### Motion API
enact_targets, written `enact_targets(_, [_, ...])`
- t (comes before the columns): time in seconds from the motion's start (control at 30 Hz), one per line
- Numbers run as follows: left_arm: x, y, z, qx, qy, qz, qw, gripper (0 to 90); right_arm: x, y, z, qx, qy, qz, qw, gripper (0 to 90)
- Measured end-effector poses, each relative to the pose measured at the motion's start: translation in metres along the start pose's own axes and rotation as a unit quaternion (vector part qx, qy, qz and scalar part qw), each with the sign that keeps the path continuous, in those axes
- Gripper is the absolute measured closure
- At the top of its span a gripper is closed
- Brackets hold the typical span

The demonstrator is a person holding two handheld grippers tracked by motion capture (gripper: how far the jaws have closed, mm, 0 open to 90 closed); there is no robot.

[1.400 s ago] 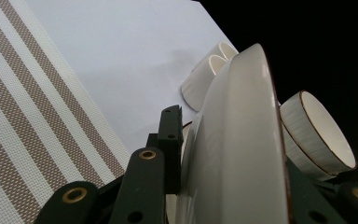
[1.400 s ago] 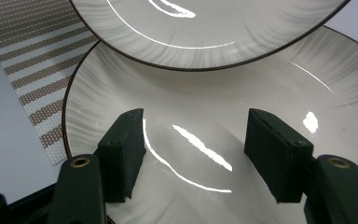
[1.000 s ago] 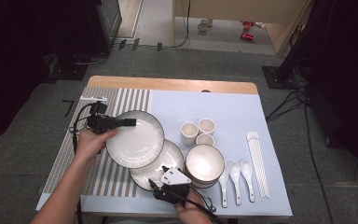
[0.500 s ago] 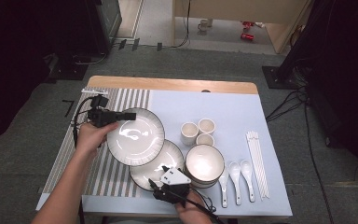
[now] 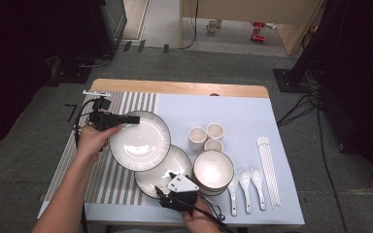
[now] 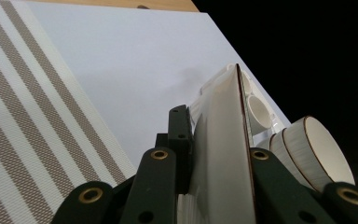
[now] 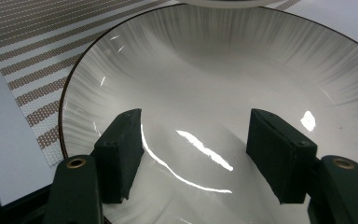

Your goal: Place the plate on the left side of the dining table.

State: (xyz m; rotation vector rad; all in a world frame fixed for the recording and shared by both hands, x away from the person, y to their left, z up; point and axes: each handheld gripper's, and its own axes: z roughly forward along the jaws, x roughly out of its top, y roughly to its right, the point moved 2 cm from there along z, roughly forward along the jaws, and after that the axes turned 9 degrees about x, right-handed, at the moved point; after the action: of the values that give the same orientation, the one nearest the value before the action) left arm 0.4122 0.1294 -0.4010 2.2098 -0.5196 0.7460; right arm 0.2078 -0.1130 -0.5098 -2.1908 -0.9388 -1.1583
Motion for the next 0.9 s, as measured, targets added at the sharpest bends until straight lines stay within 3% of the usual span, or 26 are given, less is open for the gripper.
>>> enact_targets(0.47, [0.010, -0.024, -0.016, 0.030, 0.016, -0.022, 0.9992, 81.6, 0.000, 0.000, 0.000, 0.000, 0.000, 0.000, 1.0000, 35.8])
enact_targets(0.6, [0.015, -0.026, -0.021, 0.039, 0.018, -0.019, 0.9989, 81.4, 0.000, 0.000, 0.000, 0.000, 0.000, -0.001, 1.0000, 35.8])
enact_targets(0.73, [0.020, -0.036, -0.026, 0.044, 0.034, -0.036, 0.9978, 81.6, 0.000, 0.000, 0.000, 0.000, 0.000, -0.001, 1.0000, 35.8])
enact_targets(0.9, [0.021, -0.046, -0.036, 0.055, 0.051, -0.039, 0.9965, 81.7, 0.000, 0.000, 0.000, 0.000, 0.000, -0.001, 1.0000, 35.8])
